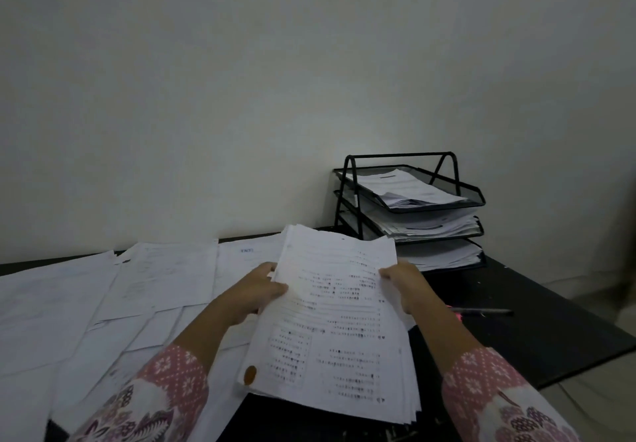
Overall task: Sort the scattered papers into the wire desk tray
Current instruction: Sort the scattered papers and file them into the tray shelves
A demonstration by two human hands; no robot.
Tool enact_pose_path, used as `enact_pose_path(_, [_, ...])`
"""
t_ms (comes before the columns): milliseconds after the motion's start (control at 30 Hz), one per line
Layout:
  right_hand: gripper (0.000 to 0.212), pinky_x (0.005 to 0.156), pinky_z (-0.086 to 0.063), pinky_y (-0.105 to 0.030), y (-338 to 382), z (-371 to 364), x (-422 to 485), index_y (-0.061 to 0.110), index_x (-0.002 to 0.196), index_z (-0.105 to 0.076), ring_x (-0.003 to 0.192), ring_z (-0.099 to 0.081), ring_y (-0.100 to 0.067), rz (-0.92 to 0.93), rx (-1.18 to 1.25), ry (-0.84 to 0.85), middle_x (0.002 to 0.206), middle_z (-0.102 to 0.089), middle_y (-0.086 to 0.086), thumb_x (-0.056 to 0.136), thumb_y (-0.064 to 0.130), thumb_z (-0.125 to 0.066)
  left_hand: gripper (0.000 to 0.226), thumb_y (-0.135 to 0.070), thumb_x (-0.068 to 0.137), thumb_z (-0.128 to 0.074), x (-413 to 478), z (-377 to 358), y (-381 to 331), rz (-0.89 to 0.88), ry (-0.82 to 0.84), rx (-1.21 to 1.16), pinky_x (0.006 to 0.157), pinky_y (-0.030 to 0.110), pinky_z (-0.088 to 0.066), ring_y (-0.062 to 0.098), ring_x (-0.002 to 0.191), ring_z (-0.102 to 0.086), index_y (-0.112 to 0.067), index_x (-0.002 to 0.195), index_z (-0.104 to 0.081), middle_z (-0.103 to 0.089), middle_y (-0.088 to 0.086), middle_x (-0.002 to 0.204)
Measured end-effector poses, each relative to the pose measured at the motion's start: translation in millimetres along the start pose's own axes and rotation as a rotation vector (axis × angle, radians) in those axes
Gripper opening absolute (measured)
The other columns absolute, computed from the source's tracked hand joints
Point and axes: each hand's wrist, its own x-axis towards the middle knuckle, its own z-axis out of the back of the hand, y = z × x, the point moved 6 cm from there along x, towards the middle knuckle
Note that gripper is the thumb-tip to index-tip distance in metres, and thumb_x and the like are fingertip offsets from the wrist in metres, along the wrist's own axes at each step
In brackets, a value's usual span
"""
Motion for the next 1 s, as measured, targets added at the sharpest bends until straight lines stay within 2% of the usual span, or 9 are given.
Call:
enact_pose_path(100, [0.029, 0.093, -0.042, -0.038, -16.4, 27.0, 5.4, -0.003, 0.121, -0.052, 0.109, -0.053, -0.033, -0.067, 0.0, -0.034, 0.116, -0.056, -0.012, 0.093, 0.003, -0.052, 0.042, -0.012, 0.093, -0.053, 3.7, -32.6, -1.9, -0.026, 0.089, -0.006, 0.074, 0.029, -0.052, 0.02, 0.102, -0.057, -0.016, 0.133, -0.039, -0.053, 0.008, 0.124])
enact_pose_path(167, [0.03, 0.091, -0.04, -0.036, -24.0, 43.8, 7.4, -0.006, 0.121, -0.052, 0.109, -0.051, -0.032, -0.1, -0.014, -0.058, 0.113, -0.055, -0.014, 0.092, 0.003, -0.053, 0.041, -0.008, 0.094, -0.052, 6.5, -49.8, -5.2, -0.036, 0.119, -0.027, 0.075, 0.026, -0.051, 0.018, 0.1, -0.056, -0.013, 0.133, -0.04, -0.054, 0.007, 0.121])
enact_pose_path(300, [0.038, 0.105, -0.038, -0.043, -40.4, 73.5, 12.3, -0.007, 0.125, -0.051, 0.121, -0.045, -0.035, -0.179, -0.015, -0.087, 0.132, -0.05, -0.017, 0.09, 0.007, -0.057, 0.042, -0.007, 0.094, -0.051, 12.1, -78.0, -9.1, -0.024, 0.181, -0.076, 0.084, 0.033, -0.053, 0.021, 0.102, -0.059, -0.011, 0.134, -0.04, -0.057, 0.008, 0.118])
enact_pose_path(467, [0.039, 0.103, -0.037, -0.041, -36.2, 105.6, 21.8, -0.008, 0.128, -0.048, 0.122, -0.044, -0.035, -0.18, 0.021, -0.161, 0.134, -0.048, -0.018, 0.092, 0.007, -0.055, 0.04, -0.007, 0.094, -0.052, 15.4, -101.2, -19.8, -0.009, 0.244, -0.168, 0.088, 0.035, -0.051, 0.025, 0.109, -0.058, -0.013, 0.133, -0.041, -0.055, 0.013, 0.126])
enact_pose_path(600, [0.043, 0.104, -0.036, -0.044, -33.7, 131.3, 26.1, -0.007, 0.131, -0.045, 0.124, -0.041, -0.036, -0.196, 0.096, -0.21, 0.137, -0.044, -0.02, 0.092, 0.006, -0.055, 0.04, -0.005, 0.092, -0.054, 11.6, -117.4, -22.3, 0.01, 0.419, -0.232, 0.076, 0.029, -0.053, 0.022, 0.105, -0.063, -0.012, 0.131, -0.044, -0.063, 0.008, 0.12])
enact_pose_path(733, [0.043, 0.104, -0.038, -0.047, -33.1, 149.7, 32.5, -0.006, 0.128, -0.048, 0.119, -0.045, -0.036, -0.204, 0.121, -0.252, 0.131, -0.047, -0.019, 0.089, 0.008, -0.059, 0.037, -0.005, 0.095, -0.05, 4.9, -129.7, -26.2, 0.051, 0.553, -0.215, 0.058, 0.023, -0.055, 0.024, 0.091, -0.07, -0.017, 0.128, -0.041, -0.068, 0.01, 0.114])
enact_pose_path(867, [0.039, 0.101, -0.041, -0.047, -31.7, 153.6, 34.8, -0.007, 0.126, -0.049, 0.103, -0.05, -0.034, -0.196, 0.152, -0.205, 0.107, -0.054, -0.017, 0.091, 0.009, -0.058, 0.038, -0.002, 0.097, -0.043, 17.3, -137.4, -31.9, 0.004, 0.441, -0.173, 0.044, 0.015, -0.041, 0.021, 0.082, -0.067, -0.017, 0.131, -0.039, -0.064, 0.01, 0.119])
enact_pose_path(967, [0.039, 0.092, -0.043, -0.044, -30.8, 152.3, 36.2, -0.006, 0.129, -0.048, 0.09, -0.052, -0.032, -0.176, 0.184, -0.118, 0.124, -0.053, -0.021, 0.093, 0.008, -0.054, 0.037, 0.0, 0.097, -0.04, 27.1, -145.2, -38.2, -0.009, 0.369, -0.21, 0.041, 0.014, -0.037, 0.018, 0.071, -0.07, -0.018, 0.129, -0.038, -0.063, 0.009, 0.119])
enact_pose_path(1000, [0.037, 0.089, -0.043, -0.042, -30.7, 152.3, 36.9, -0.006, 0.128, -0.048, 0.088, -0.053, -0.031, -0.174, 0.184, -0.098, 0.122, -0.055, -0.021, 0.094, 0.008, -0.053, 0.038, 0.001, 0.096, -0.039, 29.5, -148.0, -40.6, -0.01, 0.347, -0.219, 0.041, 0.014, -0.036, 0.017, 0.069, -0.07, -0.017, 0.13, -0.037, -0.062, 0.01, 0.12])
